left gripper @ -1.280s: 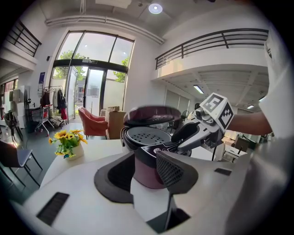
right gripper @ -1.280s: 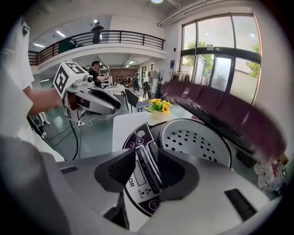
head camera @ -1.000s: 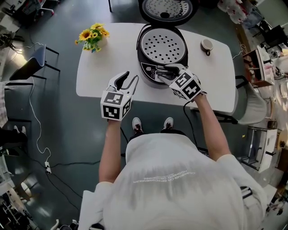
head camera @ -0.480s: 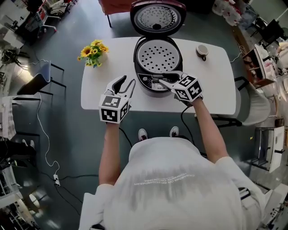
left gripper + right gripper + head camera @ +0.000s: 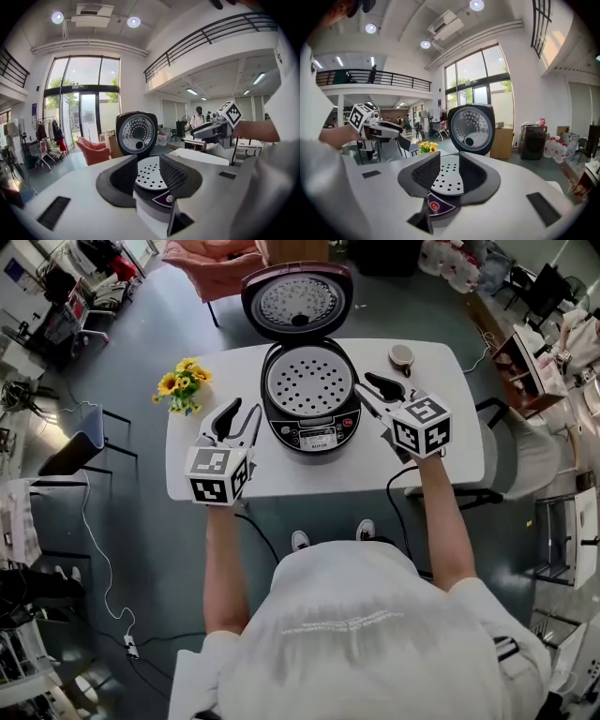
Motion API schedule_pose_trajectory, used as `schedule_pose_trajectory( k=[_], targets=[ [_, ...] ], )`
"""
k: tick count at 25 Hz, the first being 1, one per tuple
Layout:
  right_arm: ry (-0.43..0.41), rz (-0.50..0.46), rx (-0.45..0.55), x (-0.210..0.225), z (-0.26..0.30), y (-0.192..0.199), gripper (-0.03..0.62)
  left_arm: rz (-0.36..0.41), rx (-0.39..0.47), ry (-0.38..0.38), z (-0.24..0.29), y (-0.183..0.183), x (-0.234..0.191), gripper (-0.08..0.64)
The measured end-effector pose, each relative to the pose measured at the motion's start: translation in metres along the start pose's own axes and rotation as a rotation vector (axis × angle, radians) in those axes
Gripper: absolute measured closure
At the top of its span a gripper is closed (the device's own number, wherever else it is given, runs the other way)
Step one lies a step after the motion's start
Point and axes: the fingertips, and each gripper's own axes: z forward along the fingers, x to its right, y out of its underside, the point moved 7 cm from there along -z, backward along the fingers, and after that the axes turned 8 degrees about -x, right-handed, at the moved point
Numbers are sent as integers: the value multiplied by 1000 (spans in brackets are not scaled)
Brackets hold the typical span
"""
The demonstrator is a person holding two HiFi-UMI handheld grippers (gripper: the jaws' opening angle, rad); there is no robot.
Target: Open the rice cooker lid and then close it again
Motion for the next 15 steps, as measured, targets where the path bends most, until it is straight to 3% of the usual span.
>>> schedule_pose_trajectory(
  k=[8, 15],
  targets=[
    [148, -29, 118, 24, -59, -33, 417, 52, 86, 14, 0, -38, 3, 400],
    [186, -56, 138, 17, -75, -39, 416, 88, 105, 23, 5, -45, 2, 400]
  ],
)
